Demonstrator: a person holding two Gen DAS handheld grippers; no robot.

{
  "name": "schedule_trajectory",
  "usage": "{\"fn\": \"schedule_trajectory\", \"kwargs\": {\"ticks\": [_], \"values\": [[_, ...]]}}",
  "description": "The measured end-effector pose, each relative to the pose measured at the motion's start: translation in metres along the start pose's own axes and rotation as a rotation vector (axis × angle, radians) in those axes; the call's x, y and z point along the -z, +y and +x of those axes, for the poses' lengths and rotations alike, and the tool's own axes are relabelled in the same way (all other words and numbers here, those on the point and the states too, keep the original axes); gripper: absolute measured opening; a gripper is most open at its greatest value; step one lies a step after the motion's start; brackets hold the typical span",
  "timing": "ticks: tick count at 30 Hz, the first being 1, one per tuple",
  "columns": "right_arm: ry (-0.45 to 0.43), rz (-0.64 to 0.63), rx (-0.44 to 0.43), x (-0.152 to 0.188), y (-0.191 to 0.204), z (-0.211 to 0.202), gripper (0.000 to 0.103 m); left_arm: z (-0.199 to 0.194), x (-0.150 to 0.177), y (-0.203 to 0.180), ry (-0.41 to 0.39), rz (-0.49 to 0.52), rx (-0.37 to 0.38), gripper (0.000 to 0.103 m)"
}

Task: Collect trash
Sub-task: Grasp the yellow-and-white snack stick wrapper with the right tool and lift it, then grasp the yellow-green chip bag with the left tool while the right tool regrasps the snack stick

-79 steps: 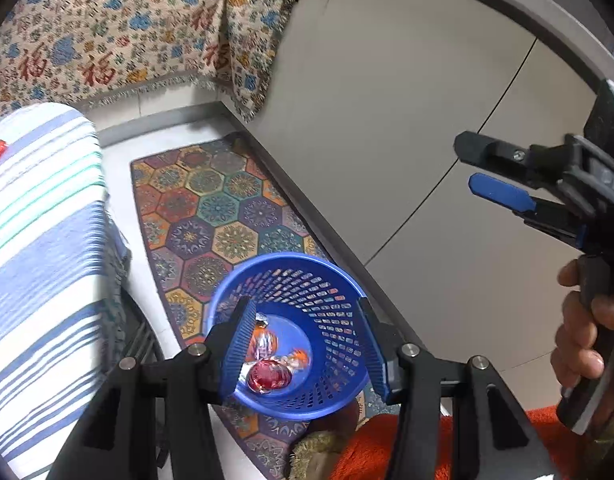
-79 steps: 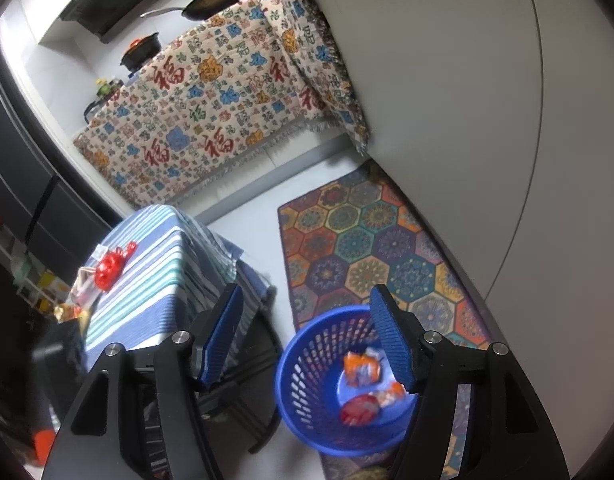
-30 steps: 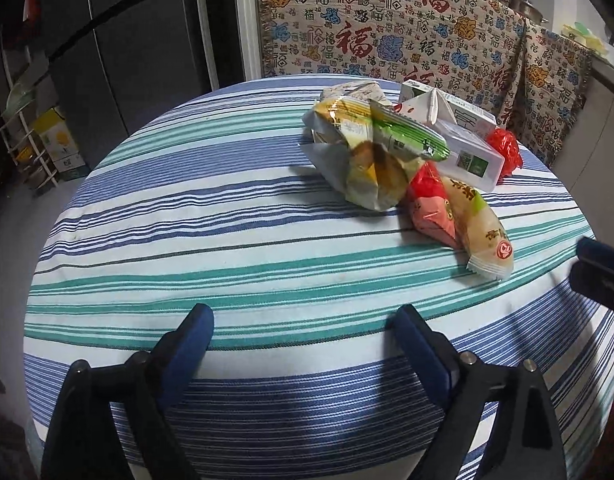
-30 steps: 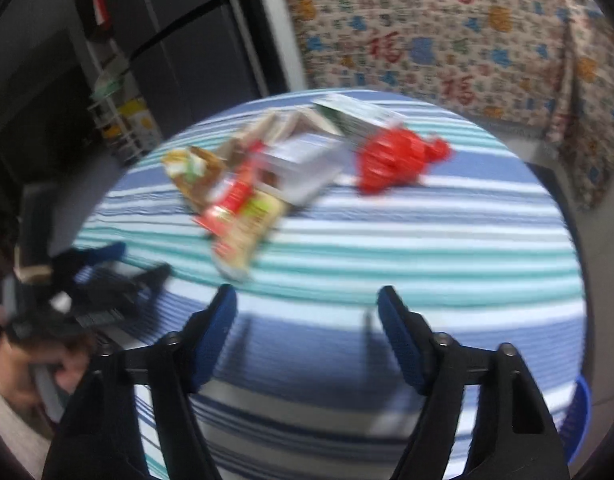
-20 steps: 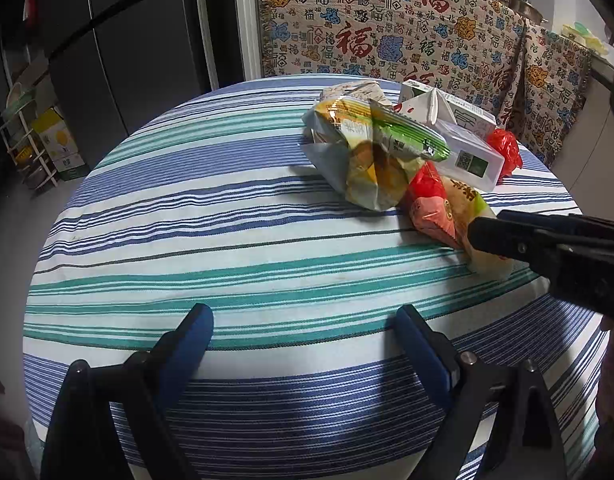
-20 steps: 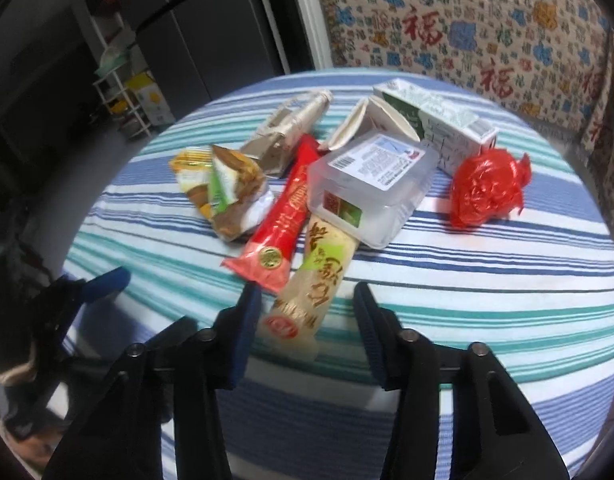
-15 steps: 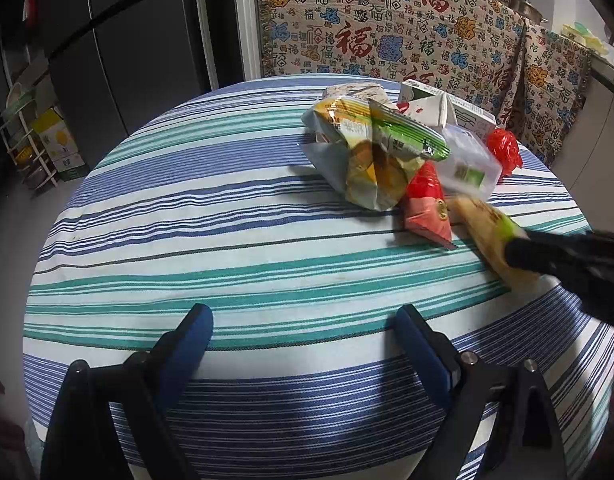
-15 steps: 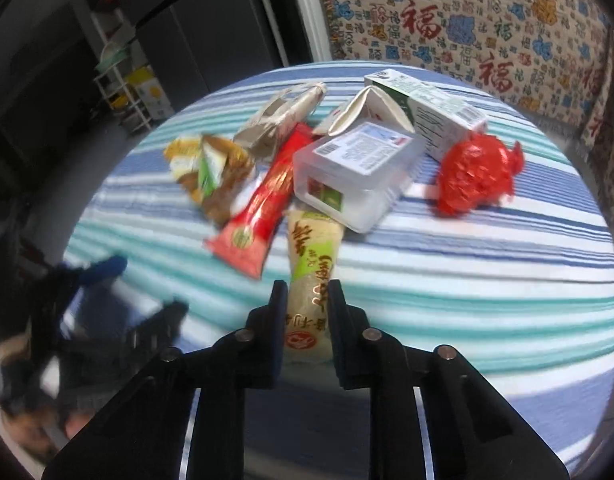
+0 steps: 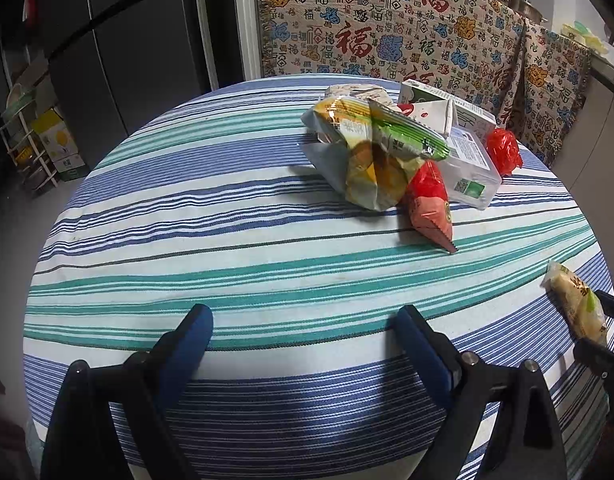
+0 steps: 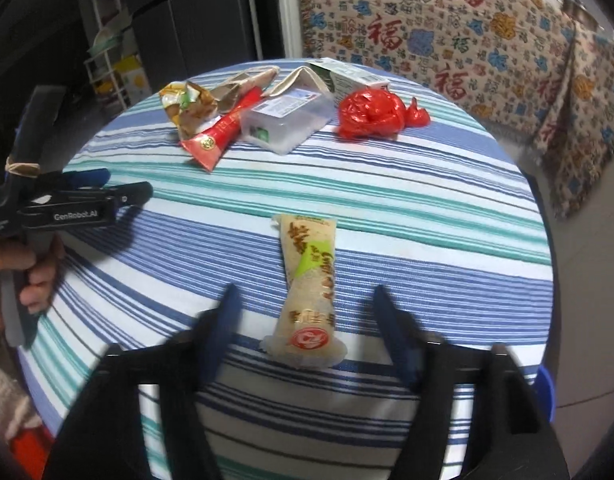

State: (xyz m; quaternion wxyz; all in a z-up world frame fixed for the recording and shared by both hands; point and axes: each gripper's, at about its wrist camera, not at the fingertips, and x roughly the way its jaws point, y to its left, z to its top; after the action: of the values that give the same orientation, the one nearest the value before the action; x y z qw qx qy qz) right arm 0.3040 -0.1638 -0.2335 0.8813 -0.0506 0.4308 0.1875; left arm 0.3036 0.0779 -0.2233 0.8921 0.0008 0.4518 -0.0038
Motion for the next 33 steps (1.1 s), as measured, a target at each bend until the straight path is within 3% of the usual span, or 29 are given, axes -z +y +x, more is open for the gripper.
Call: {"fn": "schedule_trajectory", "kwargs": {"ticks": [6, 11, 17, 21, 22, 23, 24, 26, 33], "values": [[0.018, 0.026, -0.034, -0.001, 0.005, 0.007, 0.073, 0.001, -0.003, 0.000, -0.002, -0.002, 0.002, 0.095], [0.020, 0.005, -0.043, -0.001, 0.012, 0.006, 0.073, -0.012, -0.017, -0.008, -0.031, -0.070, 0.135, 0.095], [0.017, -0.007, -0.036, 0.002, 0.014, 0.008, 0.076, -0.005, -0.064, -0.046, -0.040, -0.036, 0.147, 0.095], [0.011, -0.030, -0.031, 0.003, 0.019, 0.008, 0.076, 0.012, -0.080, -0.051, -0.055, -0.056, 0.093, 0.093], [0.010, -0.030, -0.032, 0.004, 0.019, 0.008, 0.076, 0.014, -0.081, -0.050, -0.058, -0.062, 0.098, 0.090], [0.010, -0.031, -0.034, 0.004, 0.018, 0.007, 0.076, 0.015, -0.081, -0.048, -0.066, -0.057, 0.107, 0.064], [0.011, -0.032, -0.036, 0.004, 0.018, 0.007, 0.076, 0.018, -0.079, -0.046, -0.061, -0.045, 0.117, 0.047], [0.013, -0.028, -0.036, 0.004, 0.014, 0.007, 0.076, 0.015, -0.074, -0.039, -0.076, -0.043, 0.122, 0.029], [0.030, 0.023, -0.039, 0.001, -0.003, 0.005, 0.076, -0.025, -0.030, -0.009, -0.064, -0.040, 0.178, 0.026]]}}
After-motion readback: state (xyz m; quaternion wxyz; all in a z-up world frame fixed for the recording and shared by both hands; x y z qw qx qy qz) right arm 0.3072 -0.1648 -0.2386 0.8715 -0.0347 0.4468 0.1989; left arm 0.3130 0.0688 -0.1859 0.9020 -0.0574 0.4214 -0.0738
